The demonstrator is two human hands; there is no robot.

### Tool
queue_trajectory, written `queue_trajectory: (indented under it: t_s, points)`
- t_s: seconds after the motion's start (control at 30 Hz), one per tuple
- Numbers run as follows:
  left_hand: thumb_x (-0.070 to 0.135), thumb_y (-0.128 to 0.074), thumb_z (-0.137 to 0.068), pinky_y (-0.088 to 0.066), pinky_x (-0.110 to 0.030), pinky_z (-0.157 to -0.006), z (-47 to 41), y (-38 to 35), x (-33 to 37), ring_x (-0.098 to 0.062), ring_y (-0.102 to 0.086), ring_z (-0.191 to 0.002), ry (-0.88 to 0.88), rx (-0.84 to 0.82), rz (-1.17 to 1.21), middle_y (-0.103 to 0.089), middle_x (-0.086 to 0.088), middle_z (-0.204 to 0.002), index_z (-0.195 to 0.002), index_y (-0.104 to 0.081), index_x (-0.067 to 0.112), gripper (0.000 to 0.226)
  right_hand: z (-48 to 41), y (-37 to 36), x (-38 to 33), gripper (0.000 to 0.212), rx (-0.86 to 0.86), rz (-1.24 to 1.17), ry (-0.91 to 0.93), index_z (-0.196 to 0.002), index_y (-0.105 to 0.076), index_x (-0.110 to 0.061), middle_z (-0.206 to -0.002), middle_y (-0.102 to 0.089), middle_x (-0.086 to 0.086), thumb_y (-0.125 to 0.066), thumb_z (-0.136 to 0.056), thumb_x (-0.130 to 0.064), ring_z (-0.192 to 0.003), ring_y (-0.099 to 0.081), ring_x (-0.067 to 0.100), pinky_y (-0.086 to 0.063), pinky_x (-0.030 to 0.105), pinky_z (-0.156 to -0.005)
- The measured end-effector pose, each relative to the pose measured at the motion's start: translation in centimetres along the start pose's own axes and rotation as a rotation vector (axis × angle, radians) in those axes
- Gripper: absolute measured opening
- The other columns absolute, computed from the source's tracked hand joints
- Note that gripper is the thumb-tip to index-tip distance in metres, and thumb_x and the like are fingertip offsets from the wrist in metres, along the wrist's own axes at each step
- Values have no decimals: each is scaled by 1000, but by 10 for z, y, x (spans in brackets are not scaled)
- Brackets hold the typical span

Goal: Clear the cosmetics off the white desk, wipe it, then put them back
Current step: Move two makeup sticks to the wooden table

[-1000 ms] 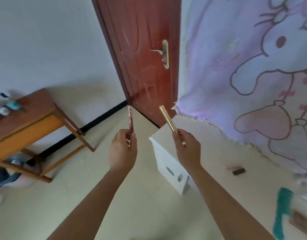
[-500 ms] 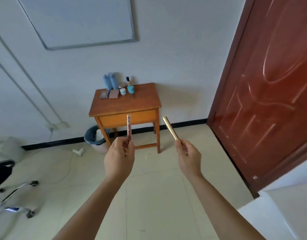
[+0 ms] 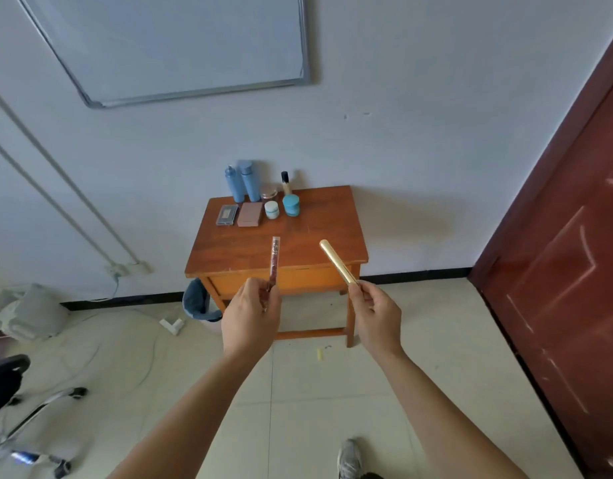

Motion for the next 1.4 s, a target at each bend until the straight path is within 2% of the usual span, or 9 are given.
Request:
queue_trajectory:
  t_s: [0.2,0.37,0.6,0.73,0.83,0.93,1.07,1.27,1.4]
  points:
    - [36,-52,-97,-51,-31,-59,-120,-15,7,-7,-57,-70,12,35,-37,-58,12,-80,-92,-54,22,15,-128,-54,-15,30,-68,34,0,-106,-69,-26,-82,-67,-10,-50,-99,-48,-78,-62,4,-51,21,-63]
    - [34,-52,-98,-53,-31,-62,-198,-47,-22,-8,-58,-72,60,-4,-36,-59,11,-80,-92,-55,22,13,-197,-105,-10,29,-107,95,-2,-107,-67,-28,-78,-65,-13,-50,-98,-49,-74,-60,1,-45,14,-56]
    - [36,-50,-99,-46,-19,-56,-315,-125,-77,-5,-58,-71,116,-192,-33,-60,12,-84,-97,-56,24,13,-286,-173,25,30,-114,195,-103,-111,-67,-23,-82,-66,-11,-51,-99,-44,-74,-62,5,-48,11,-57]
    - [35,-52,-98,-55,-25,-60,-368,-172,-117,-6,-61,-70,167,-354,-39,-62,10,-83,-98,-57,23,13,-328,-216,56,32,-145,285,-250,-112,-68,-23,-83,-66,-11,-51,-98,-46,-74,-62,7,-46,13,-55]
    - [34,-52,-98,-56,-24,-62,-389,-209,-149,-6,-61,-70,197,-526,-101,-63,9,-83,-97,-57,22,13,-344,-252,88,37,-227,377,-355,-117,-68,-23,-92,-65,-12,-51,-97,-49,-82,-61,8,-52,20,-66]
    - [33,-52,-99,-52,-20,-59,-393,-235,-173,-7,-60,-71,211,-676,-167,-63,6,-86,-97,-56,21,13,-342,-272,110,36,-287,431,-435,-118,-68,-25,-97,-64,-11,-51,-97,-49,-85,-59,8,-43,13,-64]
    - [32,-52,-99,-48,-22,-62,-391,-256,-203,-11,-60,-76,256,-808,-221,-63,3,-89,-101,-59,19,16,-342,-294,134,34,-312,402,-552,-118,-70,-23,-91,-67,-13,-54,-97,-44,-80,-62,7,-44,13,-60]
    - [33,-50,-99,-48,-25,-59,-397,-269,-219,-13,-59,-73,367,-791,-208,-64,0,-87,-99,-56,17,17,-358,-320,157,12,-369,326,-672,-90,-69,-34,-86,-73,-8,-60,-94,-41,-81,-69,10,-58,35,-79]
    - [37,-45,-101,-44,-20,-53,-411,-277,-216,-9,-57,-68,413,-732,-185,-62,2,-87,-102,-50,17,20,-366,-332,164,28,-405,307,-718,-114,-67,-23,-96,-71,-8,-67,-90,-37,-87,-68,9,-58,29,-81]
Point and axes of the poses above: each hand's wrist, its own z-axis away from the middle knuckle, its own y-axis out of the back of the hand, x = y × z, the point moved 8 cm from there along -z, towards the middle knuckle
